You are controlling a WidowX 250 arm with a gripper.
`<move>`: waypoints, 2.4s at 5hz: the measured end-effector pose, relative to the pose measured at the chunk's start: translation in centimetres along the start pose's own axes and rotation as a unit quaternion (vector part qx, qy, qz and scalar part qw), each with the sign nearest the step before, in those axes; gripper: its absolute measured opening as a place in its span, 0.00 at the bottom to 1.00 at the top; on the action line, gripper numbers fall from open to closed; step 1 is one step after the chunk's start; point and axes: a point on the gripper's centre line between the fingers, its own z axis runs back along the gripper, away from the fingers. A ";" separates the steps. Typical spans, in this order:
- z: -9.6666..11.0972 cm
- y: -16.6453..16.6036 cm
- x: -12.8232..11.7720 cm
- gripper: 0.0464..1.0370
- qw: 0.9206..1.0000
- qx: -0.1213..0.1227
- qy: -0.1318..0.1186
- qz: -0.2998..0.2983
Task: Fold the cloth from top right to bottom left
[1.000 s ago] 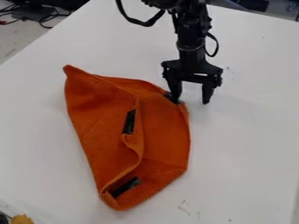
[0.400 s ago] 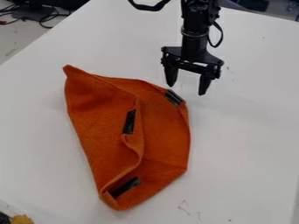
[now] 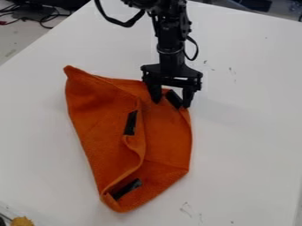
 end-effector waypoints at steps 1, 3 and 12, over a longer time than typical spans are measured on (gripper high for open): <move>-0.2 0.0 0.1 0.91 1.000 -0.013 -0.013 0.008; -0.1 0.3 0.3 0.45 1.000 -0.013 -0.026 0.012; 4.5 11.1 -15.0 0.10 0.969 -0.004 -0.169 0.179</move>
